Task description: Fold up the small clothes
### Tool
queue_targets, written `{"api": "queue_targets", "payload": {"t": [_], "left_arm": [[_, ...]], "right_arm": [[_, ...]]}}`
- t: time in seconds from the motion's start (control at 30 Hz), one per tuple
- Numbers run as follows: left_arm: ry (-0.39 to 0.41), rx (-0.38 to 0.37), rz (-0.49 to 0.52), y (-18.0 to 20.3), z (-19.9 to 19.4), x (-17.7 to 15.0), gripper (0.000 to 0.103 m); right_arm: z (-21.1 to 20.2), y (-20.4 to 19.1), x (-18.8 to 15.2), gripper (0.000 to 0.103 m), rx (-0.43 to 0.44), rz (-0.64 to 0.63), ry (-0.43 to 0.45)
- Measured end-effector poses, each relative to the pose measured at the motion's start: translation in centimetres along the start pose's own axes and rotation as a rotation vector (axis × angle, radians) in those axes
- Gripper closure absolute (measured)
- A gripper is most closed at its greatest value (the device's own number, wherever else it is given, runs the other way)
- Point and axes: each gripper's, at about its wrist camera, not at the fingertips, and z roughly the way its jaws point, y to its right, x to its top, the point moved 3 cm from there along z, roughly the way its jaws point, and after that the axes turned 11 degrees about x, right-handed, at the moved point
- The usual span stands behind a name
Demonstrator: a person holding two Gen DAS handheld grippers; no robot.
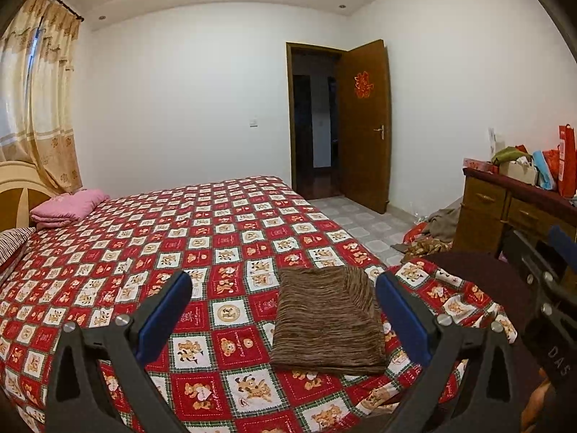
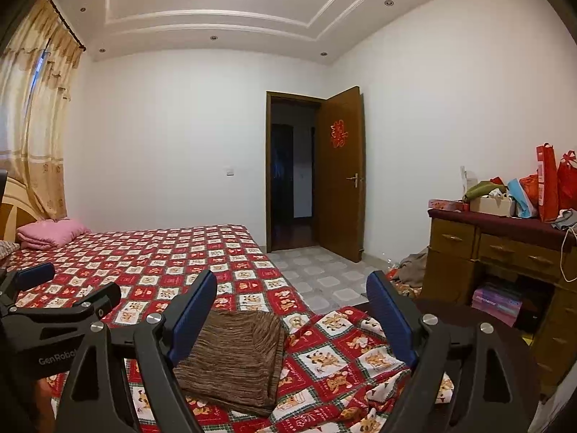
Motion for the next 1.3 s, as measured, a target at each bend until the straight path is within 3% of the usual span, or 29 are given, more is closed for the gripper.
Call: {"api": "queue_targets", "payload": {"t": [0.13, 0.93, 1.3], "left_arm": [[0.016, 0.021, -0.002, 0.0, -0.3, 0.0, 0.000], [0.010, 0.047, 0.028, 0.3, 0.0, 0.0, 0.000], [0.030, 0.109, 0.059, 0.3, 0.5, -0.1, 0.000]], "right_arm": [[-0.4, -0.3, 0.1, 0.017, -0.003, -0.017, 0.023], [0.7, 0.1, -0.8, 0.017, 0.014, 0.008, -0.047], [1.0, 0.1, -1.2, 0.017, 0.013, 0.006, -0.055]]}}
